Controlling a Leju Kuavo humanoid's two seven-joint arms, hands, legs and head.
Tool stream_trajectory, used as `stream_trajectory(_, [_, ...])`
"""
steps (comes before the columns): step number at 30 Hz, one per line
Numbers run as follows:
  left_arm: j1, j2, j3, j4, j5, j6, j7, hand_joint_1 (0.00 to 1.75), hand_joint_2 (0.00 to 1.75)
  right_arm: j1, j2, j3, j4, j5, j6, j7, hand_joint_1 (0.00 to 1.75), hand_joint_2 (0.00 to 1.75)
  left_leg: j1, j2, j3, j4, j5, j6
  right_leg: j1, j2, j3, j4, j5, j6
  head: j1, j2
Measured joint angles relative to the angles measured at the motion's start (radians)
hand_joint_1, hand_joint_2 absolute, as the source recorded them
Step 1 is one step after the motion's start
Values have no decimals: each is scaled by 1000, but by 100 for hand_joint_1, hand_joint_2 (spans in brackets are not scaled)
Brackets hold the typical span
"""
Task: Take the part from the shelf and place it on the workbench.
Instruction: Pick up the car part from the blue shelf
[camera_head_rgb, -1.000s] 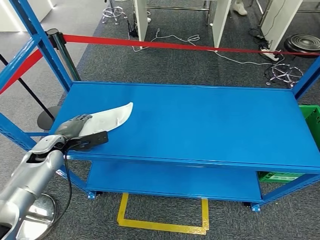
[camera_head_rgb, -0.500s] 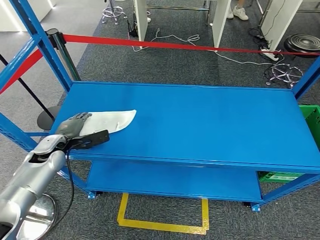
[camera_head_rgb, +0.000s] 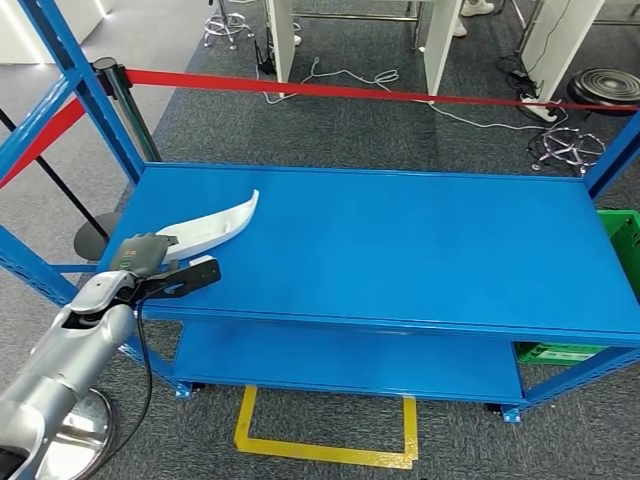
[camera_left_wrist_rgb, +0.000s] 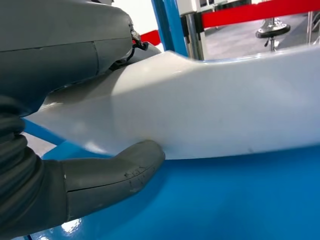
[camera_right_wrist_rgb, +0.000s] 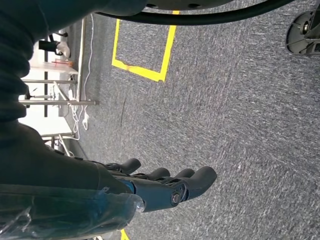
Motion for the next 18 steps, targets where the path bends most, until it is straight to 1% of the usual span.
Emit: stream_trajectory(18, [2, -2, 4, 0, 0, 13, 0, 175, 175, 0, 0, 0, 0, -1, 0, 0, 0, 175, 0, 0, 0, 0, 1, 0, 0, 0, 0, 0, 1, 0, 0, 0])
